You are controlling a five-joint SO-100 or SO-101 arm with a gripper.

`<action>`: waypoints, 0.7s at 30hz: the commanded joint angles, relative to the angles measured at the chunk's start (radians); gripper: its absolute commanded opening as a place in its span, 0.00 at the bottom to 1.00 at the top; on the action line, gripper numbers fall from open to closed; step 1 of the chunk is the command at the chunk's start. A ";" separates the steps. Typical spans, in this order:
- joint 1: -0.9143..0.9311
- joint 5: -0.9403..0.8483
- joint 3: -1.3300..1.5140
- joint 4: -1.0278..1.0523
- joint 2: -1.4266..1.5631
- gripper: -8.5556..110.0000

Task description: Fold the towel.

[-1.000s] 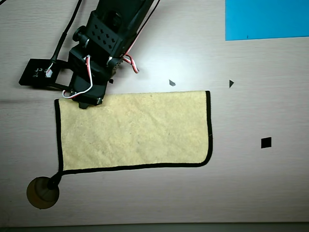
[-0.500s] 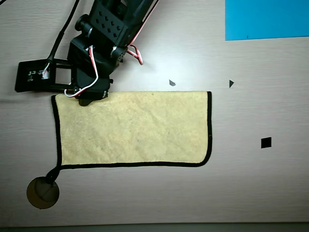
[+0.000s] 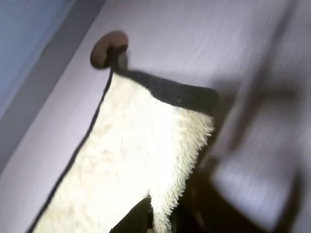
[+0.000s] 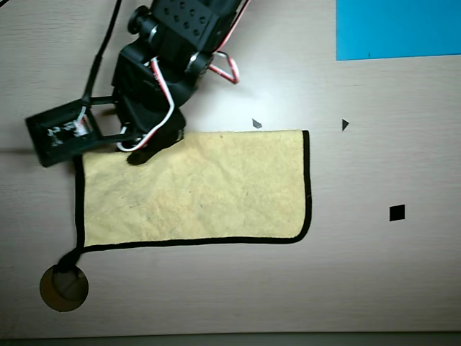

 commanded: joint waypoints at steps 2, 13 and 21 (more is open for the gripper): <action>-0.060 -0.112 0.034 -0.031 0.123 0.07; -0.173 -0.265 0.006 -0.025 0.186 0.07; -0.264 -0.368 0.072 -0.009 0.279 0.07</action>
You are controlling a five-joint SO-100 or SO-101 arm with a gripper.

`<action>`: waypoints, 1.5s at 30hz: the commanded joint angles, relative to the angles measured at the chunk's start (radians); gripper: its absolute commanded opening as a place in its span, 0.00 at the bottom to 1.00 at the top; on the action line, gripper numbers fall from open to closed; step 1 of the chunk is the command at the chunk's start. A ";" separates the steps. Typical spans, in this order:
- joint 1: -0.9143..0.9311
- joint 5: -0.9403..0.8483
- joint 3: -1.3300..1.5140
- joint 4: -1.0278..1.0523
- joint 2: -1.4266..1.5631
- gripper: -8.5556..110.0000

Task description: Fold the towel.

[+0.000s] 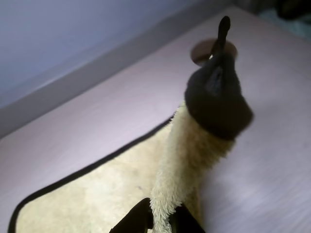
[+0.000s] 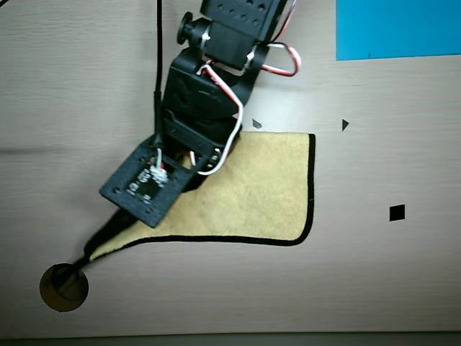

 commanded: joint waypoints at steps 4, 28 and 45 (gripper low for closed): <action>-0.080 -0.103 0.057 -0.005 0.143 0.07; -0.279 -0.278 0.314 0.021 0.318 0.07; -0.334 -0.267 0.322 0.138 0.397 0.07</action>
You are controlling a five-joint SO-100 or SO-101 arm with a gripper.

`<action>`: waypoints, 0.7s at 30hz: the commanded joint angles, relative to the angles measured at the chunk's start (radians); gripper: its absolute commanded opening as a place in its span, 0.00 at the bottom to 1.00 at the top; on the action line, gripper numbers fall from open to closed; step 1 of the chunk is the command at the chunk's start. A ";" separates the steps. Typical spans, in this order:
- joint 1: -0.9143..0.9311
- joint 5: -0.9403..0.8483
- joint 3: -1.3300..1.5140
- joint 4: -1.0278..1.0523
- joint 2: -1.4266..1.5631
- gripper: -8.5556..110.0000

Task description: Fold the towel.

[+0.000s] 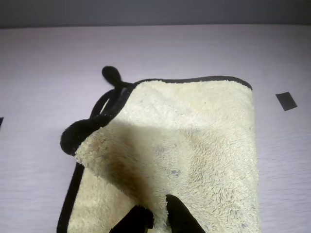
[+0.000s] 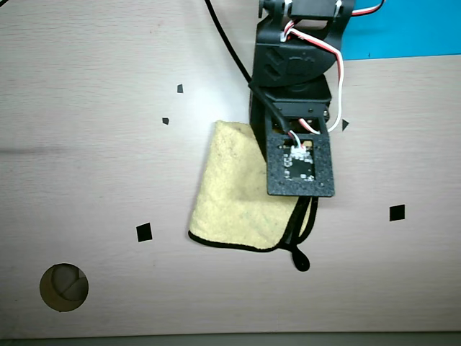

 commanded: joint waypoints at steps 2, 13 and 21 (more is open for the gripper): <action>-0.021 0.000 -0.002 0.003 0.043 0.07; -0.055 0.021 0.003 0.049 0.066 0.07; -0.069 0.018 0.020 0.061 0.075 0.11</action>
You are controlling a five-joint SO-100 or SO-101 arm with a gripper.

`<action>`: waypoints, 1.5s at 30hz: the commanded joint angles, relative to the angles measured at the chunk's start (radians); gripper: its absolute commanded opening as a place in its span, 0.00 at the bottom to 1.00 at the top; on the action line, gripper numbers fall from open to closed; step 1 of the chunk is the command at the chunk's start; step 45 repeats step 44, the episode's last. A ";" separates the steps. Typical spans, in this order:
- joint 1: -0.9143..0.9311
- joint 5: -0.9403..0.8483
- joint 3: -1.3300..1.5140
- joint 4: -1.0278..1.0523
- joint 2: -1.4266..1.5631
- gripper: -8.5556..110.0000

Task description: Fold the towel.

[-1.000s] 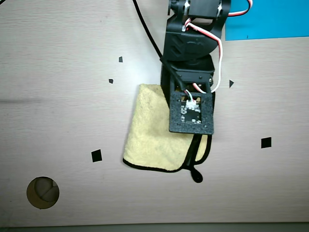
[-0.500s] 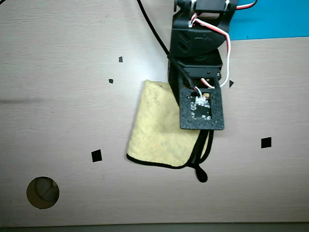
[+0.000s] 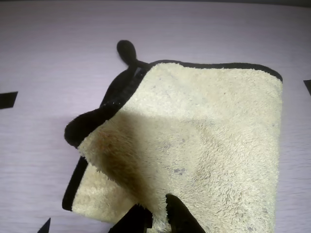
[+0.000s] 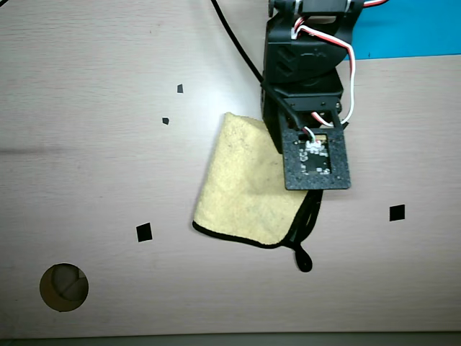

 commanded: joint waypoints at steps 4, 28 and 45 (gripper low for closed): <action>-0.014 0.017 -0.006 0.005 0.071 0.14; 0.038 0.508 -0.143 0.078 -0.091 0.10; 0.058 0.634 -0.141 0.118 -0.129 0.10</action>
